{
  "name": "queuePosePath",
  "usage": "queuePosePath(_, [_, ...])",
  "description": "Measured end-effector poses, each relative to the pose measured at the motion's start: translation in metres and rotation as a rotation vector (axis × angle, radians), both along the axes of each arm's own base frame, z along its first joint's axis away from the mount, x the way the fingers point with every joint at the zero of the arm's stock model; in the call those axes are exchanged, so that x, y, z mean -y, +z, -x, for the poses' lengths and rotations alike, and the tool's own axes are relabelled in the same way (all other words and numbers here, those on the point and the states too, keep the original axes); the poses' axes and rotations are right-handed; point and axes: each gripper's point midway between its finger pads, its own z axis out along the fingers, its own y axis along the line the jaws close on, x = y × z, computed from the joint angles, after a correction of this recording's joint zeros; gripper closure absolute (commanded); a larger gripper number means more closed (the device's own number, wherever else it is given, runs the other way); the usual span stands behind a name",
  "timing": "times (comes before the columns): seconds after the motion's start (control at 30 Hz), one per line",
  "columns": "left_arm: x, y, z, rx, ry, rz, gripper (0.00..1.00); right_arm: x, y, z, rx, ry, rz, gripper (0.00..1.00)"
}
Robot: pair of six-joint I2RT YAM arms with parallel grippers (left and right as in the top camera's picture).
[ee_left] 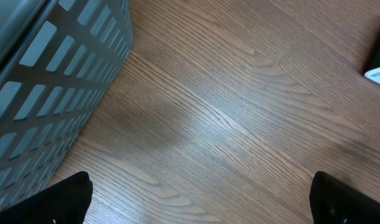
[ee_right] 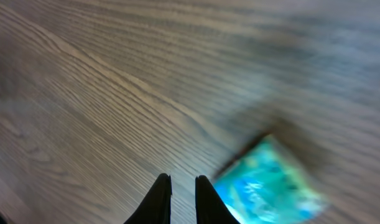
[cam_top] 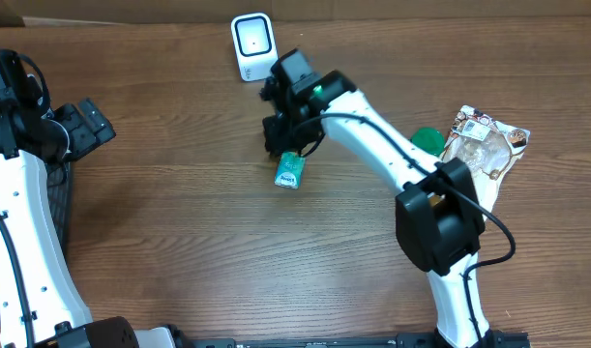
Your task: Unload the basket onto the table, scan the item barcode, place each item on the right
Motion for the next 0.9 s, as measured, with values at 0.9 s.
queuePosePath(0.9, [0.000, 0.000, 0.000, 0.000, 0.000, 0.000, 0.00, 0.042, -0.052, 0.021, -0.074, -0.261, 0.266, 0.90])
